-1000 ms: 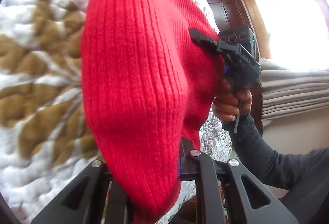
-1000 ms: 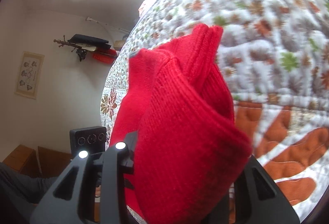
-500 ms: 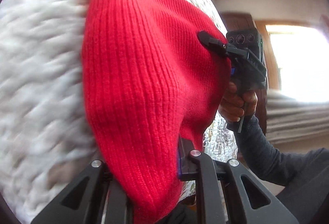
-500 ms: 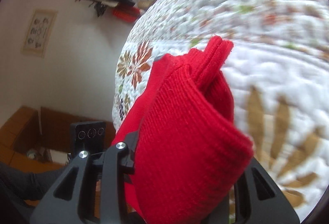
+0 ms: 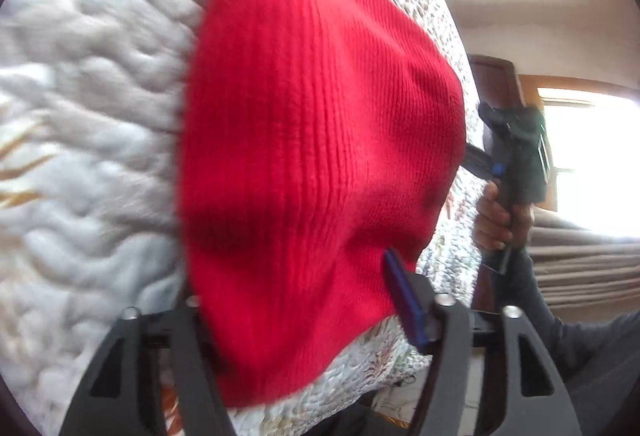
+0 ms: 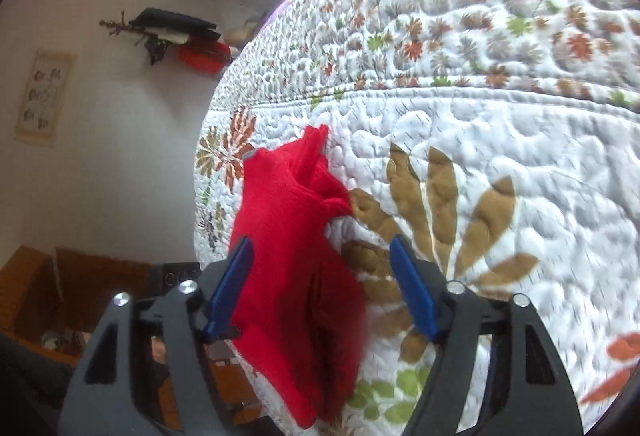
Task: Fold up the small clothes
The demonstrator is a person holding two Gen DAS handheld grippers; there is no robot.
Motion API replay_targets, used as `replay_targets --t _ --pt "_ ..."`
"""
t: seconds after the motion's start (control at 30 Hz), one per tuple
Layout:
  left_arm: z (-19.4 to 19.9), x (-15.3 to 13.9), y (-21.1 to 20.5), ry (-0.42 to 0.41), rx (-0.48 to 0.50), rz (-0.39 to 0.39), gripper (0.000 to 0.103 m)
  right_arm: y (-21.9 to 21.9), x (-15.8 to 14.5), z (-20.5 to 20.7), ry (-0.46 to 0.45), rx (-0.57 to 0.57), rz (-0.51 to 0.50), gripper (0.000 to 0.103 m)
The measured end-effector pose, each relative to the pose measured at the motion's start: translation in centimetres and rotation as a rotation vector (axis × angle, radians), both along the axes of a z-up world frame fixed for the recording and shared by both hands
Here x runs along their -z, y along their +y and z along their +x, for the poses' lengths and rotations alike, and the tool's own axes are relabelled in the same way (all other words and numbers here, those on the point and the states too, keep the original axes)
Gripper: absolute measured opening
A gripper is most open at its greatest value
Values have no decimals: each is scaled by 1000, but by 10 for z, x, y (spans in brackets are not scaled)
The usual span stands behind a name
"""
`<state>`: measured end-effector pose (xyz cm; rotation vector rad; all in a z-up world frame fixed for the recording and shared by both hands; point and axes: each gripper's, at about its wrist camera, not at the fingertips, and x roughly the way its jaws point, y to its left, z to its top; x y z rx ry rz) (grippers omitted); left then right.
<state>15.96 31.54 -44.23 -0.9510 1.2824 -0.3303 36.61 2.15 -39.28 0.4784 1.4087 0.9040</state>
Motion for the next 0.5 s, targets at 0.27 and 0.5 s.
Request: replay_targets --t 0.27,0.5 --pt "-26 -23 25 -20 -49 26 73 40 28 2 180 -1 33 78" --pt "-30 -8 30 4 -36 6 73 52 15 2 55 -17 22 36"
